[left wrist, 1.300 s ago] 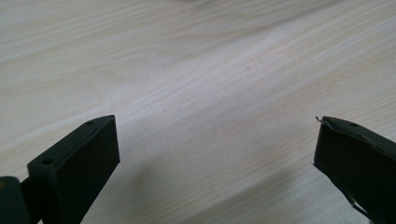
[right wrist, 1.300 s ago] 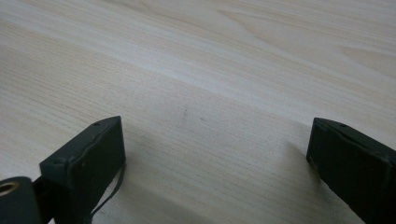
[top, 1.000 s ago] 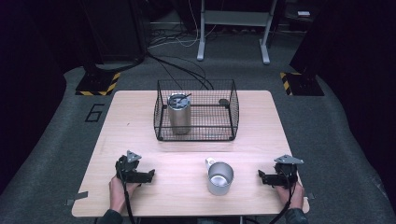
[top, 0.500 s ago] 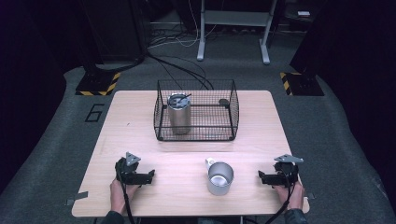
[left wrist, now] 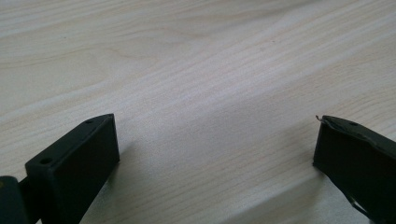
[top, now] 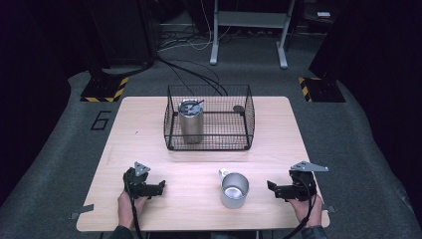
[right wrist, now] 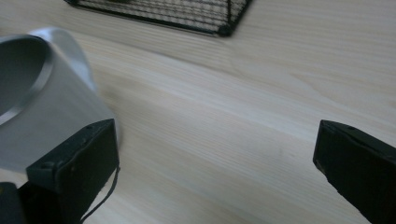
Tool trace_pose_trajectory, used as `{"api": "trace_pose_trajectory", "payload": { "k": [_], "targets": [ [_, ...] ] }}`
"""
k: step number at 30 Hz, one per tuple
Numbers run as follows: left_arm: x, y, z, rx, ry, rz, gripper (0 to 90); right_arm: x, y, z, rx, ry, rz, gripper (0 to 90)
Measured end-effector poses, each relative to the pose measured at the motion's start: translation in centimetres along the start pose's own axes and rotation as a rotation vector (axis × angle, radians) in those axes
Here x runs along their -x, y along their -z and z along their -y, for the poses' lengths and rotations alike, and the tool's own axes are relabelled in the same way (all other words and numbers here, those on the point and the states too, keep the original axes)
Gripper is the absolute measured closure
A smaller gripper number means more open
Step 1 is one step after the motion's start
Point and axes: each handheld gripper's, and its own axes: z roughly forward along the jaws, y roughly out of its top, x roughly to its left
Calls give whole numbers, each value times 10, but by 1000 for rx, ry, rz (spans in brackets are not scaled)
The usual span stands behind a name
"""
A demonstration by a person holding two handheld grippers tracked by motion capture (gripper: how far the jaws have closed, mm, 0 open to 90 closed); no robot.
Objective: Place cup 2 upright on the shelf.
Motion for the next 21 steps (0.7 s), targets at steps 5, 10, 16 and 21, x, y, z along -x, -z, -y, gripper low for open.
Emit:
{"api": "trace_pose_trajectory", "payload": {
  "k": [5,10,16,21],
  "targets": [
    [0,0,0,1,3,-1,0,-28,10,-15,21,45,-78,0],
    [0,0,0,0,2,-1,0,-60,11,-25,28,116,-156,1],
    [0,0,0,1,4,-2,0,-86,-5,-29,-9,191,-200,33],
    [1,0,0,2,9,0,0,-95,-20,-28,-46,215,-227,0]
  ]
}}
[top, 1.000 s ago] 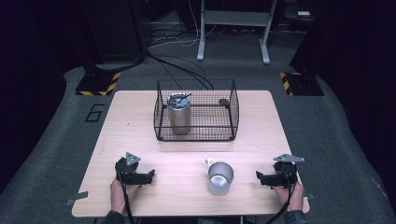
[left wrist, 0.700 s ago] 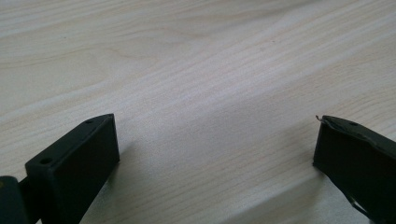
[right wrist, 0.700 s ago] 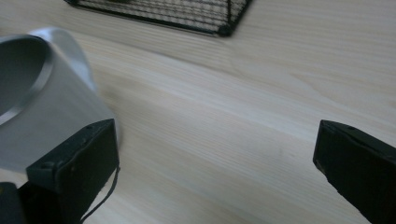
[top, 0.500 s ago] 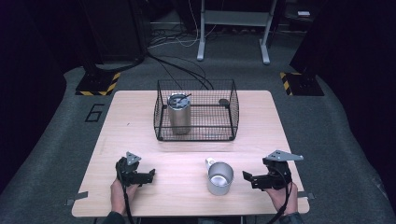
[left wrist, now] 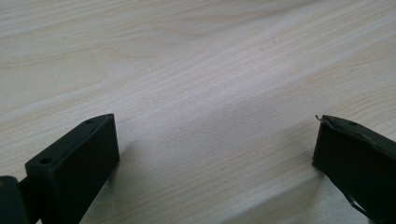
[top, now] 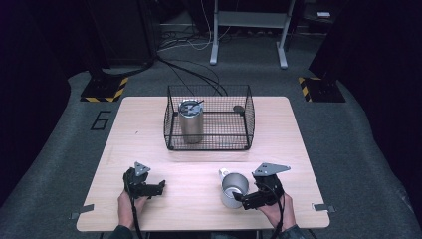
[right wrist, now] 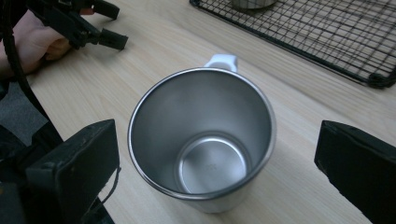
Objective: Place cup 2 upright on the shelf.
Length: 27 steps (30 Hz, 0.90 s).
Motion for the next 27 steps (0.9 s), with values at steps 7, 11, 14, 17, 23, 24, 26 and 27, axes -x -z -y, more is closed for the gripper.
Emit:
{"api": "trace_pose_trajectory", "payload": {
  "k": [7,11,14,17,23,24,26,27],
  "targets": [
    [0,0,0,-1,-6,-1,0,-10,-18,-1,-40,35,8,0],
    [0,0,0,-2,-6,-1,0,-12,-32,-2,-70,60,26,0],
    [-1,0,0,-2,-7,-1,0,-13,-38,-1,-84,61,46,6],
    [-1,0,0,-3,-7,-2,0,-13,-44,2,-97,62,64,41],
    [0,-1,-1,-1,-1,-7,0,-14,-44,4,-75,73,80,53],
    [0,-1,-1,-1,-2,-10,0,-14,-44,4,-73,71,81,54],
    [-2,-1,-2,-9,6,-12,0,-14,-43,5,-67,77,83,54],
    [-2,-2,-2,-1,15,-18,0,-14,-42,6,-66,78,85,55]
  ]
}}
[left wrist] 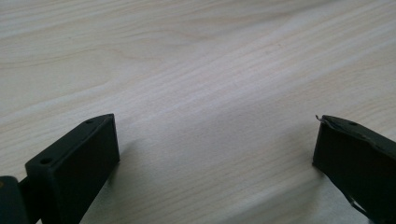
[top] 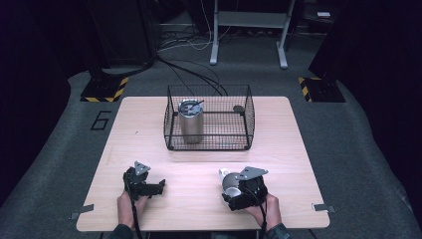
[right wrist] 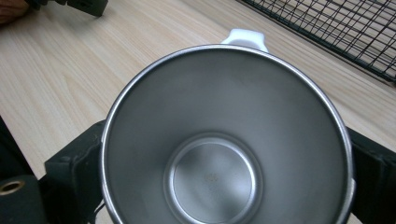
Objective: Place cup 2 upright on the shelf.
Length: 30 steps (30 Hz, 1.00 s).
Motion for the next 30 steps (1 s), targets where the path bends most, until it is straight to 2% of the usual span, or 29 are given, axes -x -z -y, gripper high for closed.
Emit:
{"api": "trace_pose_trajectory", "payload": {
  "k": [15,21,30],
  "targets": [
    [1,-1,-1,3,13,-6,1,7,11,-3,28,-12,1,56],
    [1,-2,-1,4,10,-10,2,15,15,-9,37,-30,4,57],
    [1,-2,-1,6,14,-13,2,24,22,-17,41,-29,18,57]
  ]
}}
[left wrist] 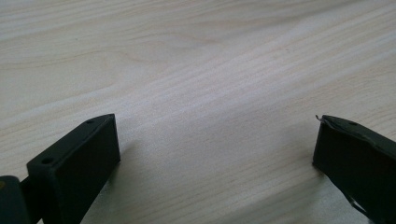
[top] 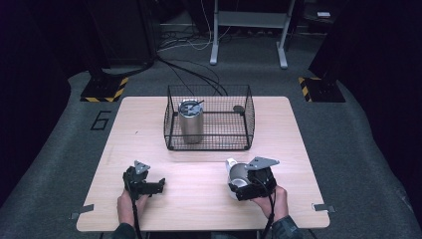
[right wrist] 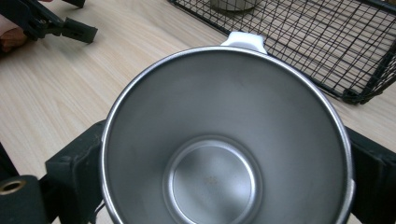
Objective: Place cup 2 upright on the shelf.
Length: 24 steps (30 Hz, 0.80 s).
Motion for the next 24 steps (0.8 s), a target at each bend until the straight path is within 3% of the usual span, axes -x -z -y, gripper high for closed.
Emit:
{"api": "trace_pose_trajectory", "payload": {
  "k": [24],
  "targets": [
    [0,0,0,-1,-3,3,3,23,13,-31,29,11,20,57]
  ]
}}
